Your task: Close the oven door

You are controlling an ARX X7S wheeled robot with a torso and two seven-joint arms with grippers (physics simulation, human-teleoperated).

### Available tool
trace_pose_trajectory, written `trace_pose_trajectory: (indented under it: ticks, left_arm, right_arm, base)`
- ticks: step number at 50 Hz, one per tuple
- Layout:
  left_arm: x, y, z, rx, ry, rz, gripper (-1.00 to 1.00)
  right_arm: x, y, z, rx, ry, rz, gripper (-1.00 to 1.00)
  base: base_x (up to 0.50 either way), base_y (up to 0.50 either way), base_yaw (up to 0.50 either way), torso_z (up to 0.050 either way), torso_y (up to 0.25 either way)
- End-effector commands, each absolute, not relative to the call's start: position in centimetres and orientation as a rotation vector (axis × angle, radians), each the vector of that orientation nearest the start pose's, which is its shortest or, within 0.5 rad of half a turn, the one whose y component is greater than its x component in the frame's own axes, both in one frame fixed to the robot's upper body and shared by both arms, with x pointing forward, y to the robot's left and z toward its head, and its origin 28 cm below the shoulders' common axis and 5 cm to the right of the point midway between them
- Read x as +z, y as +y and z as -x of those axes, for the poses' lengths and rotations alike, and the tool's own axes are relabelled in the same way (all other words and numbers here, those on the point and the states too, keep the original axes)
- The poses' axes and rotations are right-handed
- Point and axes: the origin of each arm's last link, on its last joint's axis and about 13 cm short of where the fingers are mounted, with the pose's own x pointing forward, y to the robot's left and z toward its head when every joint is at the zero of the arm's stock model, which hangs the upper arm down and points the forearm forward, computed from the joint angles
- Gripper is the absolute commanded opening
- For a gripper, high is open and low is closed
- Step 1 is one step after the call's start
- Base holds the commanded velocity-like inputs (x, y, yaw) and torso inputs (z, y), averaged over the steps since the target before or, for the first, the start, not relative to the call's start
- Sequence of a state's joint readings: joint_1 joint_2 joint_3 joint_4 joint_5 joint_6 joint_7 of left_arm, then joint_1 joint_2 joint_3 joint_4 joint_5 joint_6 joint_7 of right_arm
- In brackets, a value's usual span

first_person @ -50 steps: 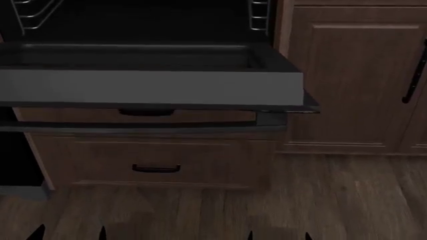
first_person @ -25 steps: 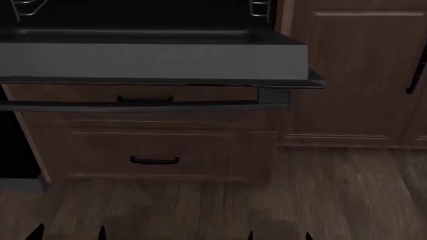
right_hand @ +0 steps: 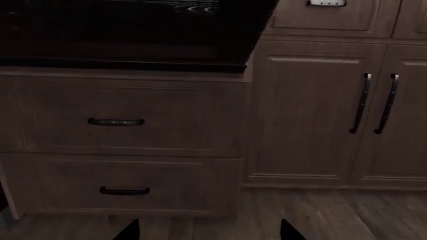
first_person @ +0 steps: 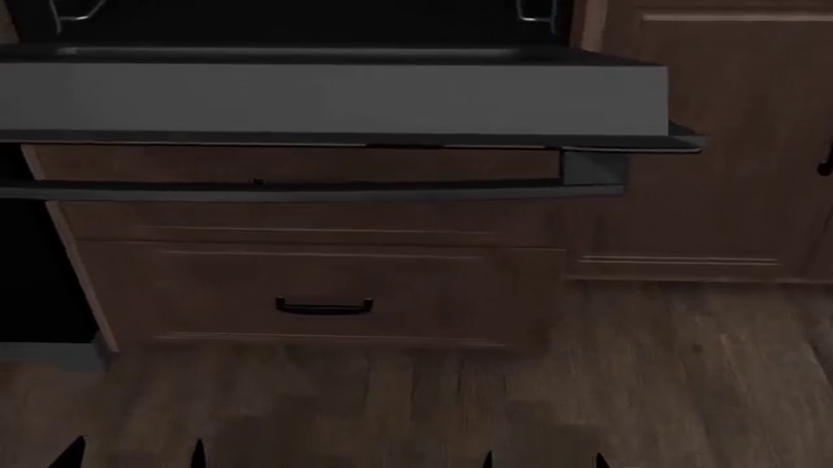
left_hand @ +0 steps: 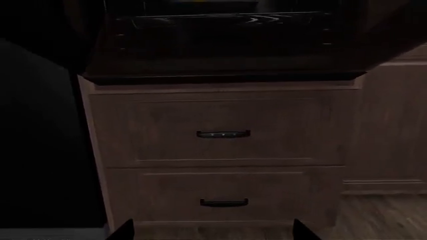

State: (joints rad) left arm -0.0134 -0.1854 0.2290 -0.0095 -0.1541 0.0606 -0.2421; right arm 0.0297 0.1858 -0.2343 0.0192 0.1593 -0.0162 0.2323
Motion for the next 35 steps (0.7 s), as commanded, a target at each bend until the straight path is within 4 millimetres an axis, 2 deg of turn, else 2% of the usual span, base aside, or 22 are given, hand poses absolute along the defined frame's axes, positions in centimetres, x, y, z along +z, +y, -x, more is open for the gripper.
trace_pose_trajectory:
  ticks: [1, 26, 35]
  left_arm:
    - [1.35, 20.48, -20.93, 0.025, -0.026, -0.022, 1.00]
    - [1.30, 20.46, -20.98, 0.027, -0.016, -0.024, 1.00]
    - [1.39, 20.48, -20.94, 0.022, -0.033, -0.015, 1.00]
  right_arm:
    - [1.18, -9.48, -21.16, -0.007, 0.007, 0.038, 1.00]
    - [1.14, -9.53, -21.15, -0.004, 0.006, 0.027, 1.00]
    - [1.22, -9.58, -21.20, 0.000, 0.001, 0.014, 1.00]
  base:
    - [0.00, 0.36, 0.00, 0.000, 0.000]
    - [0.00, 0.50, 0.00, 0.000, 0.000]
    - [0.00, 0.14, 0.00, 0.000, 0.000]
